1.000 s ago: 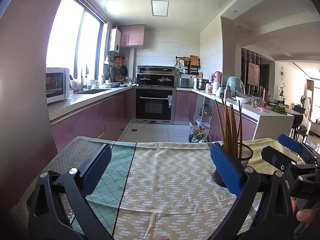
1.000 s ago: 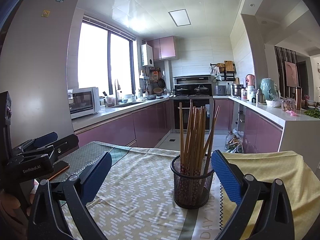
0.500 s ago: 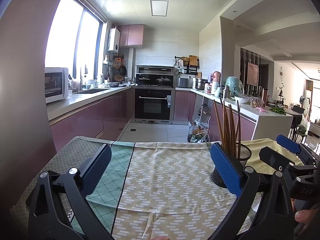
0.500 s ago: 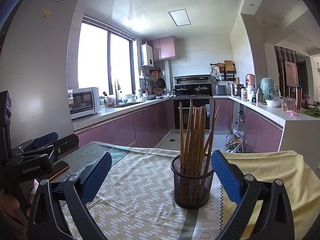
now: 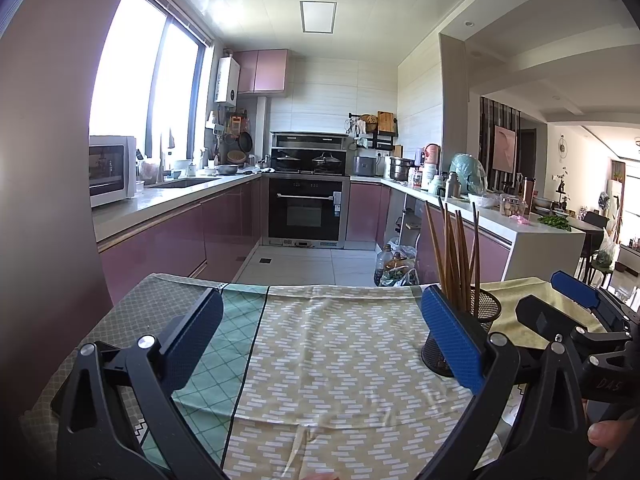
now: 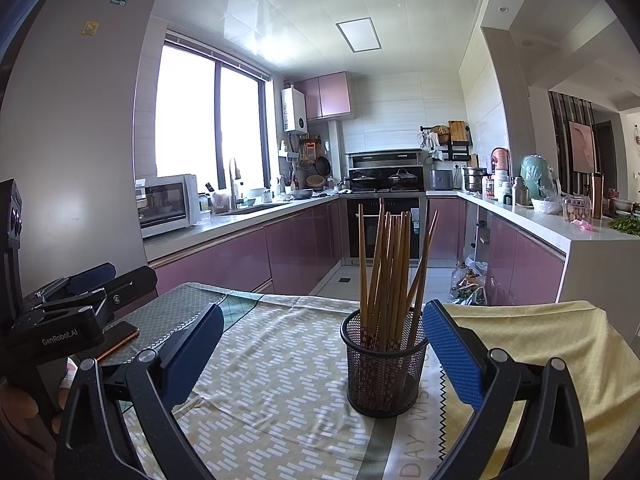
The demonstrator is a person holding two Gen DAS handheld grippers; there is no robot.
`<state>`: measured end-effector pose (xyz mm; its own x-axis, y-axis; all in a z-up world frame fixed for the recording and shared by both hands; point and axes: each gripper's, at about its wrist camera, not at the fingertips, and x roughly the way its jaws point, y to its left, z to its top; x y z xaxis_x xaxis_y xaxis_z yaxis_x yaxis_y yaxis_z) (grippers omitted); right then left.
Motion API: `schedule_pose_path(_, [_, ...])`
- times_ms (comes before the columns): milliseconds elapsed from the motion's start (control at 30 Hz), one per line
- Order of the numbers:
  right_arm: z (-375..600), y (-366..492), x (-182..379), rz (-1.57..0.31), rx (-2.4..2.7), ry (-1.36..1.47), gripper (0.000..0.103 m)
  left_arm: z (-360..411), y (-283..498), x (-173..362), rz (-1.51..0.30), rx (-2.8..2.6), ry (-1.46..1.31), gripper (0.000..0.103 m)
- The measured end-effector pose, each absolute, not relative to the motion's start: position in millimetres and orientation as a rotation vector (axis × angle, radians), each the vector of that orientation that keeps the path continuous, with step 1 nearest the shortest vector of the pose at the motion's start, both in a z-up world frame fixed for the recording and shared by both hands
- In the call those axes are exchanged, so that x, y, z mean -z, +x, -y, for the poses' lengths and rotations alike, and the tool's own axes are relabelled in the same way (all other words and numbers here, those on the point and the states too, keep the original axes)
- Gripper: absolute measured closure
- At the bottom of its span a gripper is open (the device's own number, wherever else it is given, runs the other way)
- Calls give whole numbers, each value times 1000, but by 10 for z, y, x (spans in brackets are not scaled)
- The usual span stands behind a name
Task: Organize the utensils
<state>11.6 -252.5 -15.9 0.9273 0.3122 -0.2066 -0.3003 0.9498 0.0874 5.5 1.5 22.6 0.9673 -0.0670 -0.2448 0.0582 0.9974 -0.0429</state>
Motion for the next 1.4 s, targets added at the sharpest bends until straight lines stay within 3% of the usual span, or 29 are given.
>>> schedule_pose_path(1400, [2523, 134, 183, -227, -316, 63, 7, -3, 54, -224, -251, 62, -34, 6])
